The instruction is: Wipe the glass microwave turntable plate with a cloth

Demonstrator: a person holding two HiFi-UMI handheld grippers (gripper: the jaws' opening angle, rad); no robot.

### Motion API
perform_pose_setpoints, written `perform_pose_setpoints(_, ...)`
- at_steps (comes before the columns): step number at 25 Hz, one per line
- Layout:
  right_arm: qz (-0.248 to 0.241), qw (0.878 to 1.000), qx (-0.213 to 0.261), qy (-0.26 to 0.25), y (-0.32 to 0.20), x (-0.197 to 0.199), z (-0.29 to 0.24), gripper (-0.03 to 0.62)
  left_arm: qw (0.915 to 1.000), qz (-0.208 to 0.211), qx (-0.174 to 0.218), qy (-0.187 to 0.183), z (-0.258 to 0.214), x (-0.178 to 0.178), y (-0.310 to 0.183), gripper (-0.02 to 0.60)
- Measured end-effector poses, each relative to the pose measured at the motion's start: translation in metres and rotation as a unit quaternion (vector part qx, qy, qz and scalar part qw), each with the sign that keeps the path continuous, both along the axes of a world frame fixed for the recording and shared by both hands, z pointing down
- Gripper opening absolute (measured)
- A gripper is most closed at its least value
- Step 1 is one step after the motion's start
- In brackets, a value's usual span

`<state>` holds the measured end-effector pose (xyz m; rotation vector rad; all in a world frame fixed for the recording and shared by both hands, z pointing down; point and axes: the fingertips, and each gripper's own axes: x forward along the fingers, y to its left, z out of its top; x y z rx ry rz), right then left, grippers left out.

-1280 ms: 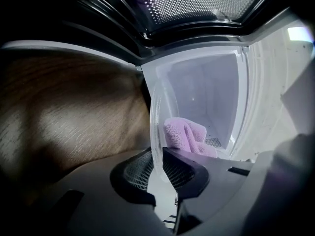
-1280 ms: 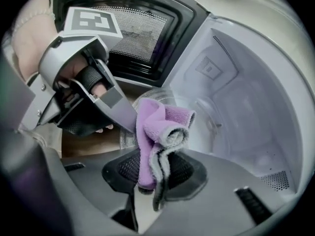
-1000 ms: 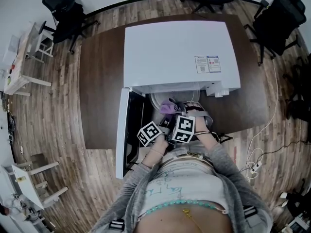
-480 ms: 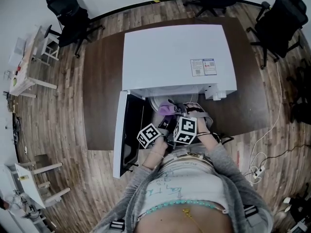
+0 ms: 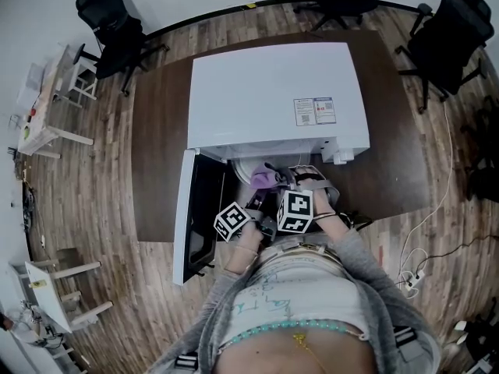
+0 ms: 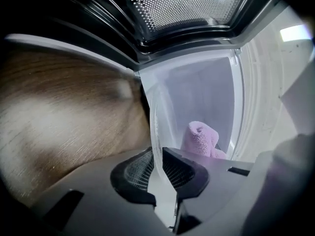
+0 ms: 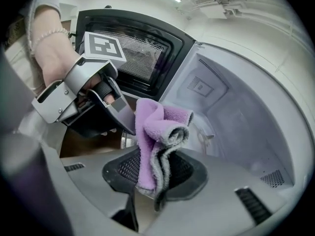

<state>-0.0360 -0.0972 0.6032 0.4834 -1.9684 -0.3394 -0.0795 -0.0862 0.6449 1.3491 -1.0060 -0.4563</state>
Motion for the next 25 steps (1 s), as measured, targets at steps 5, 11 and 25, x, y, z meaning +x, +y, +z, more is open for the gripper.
perform_pose_setpoints(5, -0.009, 1.000, 0.018, -0.003, -0.004, 0.006, -0.007, 0.117, 0.9999, -0.014, 0.003, -0.006, 0.000, -0.001, 0.000, 0.061)
perform_pose_setpoints(11, -0.024, 0.999, 0.031, 0.005, -0.002, 0.018, -0.013, 0.117, 0.9996, -0.026, 0.011, 0.004, -0.002, -0.002, -0.001, 0.056)
perform_pose_setpoints(25, -0.009, 0.999, 0.029, -0.012, -0.015, 0.039, -0.013, 0.117, 0.9976, -0.065, 0.022, -0.003, -0.007, -0.027, -0.026, 0.048)
